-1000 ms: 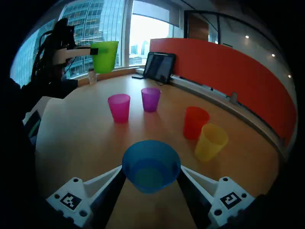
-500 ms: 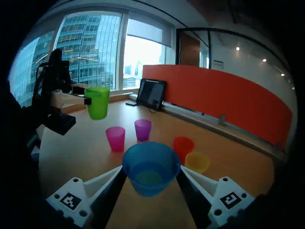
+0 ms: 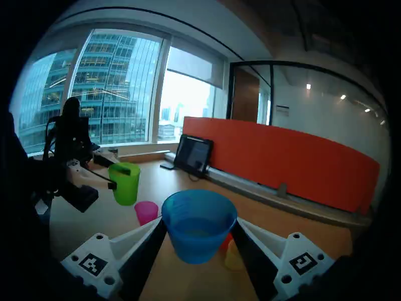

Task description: Pour water

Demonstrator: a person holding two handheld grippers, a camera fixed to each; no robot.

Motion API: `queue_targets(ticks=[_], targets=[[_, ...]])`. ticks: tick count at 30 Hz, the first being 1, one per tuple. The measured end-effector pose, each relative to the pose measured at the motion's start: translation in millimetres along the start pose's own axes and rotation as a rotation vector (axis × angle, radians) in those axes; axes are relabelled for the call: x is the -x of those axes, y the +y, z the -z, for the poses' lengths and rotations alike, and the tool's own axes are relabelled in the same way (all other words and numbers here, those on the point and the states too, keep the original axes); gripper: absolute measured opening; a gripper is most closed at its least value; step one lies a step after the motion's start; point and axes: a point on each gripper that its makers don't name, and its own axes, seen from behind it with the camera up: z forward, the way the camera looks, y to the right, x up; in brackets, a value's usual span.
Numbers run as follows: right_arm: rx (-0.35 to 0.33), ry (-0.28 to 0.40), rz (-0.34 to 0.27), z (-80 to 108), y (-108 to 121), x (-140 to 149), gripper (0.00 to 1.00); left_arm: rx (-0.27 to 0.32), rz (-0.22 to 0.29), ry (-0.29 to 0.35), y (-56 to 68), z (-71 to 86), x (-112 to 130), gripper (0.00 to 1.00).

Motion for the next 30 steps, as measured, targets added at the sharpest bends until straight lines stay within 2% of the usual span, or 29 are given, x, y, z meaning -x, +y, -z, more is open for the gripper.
queue_targets(ticks=[11, 23, 30], targets=[[-0.004, 0.075, 0.048, -5.8, 1, -44, 0.9, 0.038, -0.021, 0.013, 20.3, -7.2, 2, 0.85], [-0.023, 0.102, 0.1, -12.4, -3, -68, 0.9, 0.073, -0.017, 0.024, 29.5, -15.3, 1, 0.86], [-0.025, 0.109, 0.163, -16.7, -2, -82, 0.9, 0.084, -0.027, 0.025, 32.6, -20.4, 1, 0.85]])
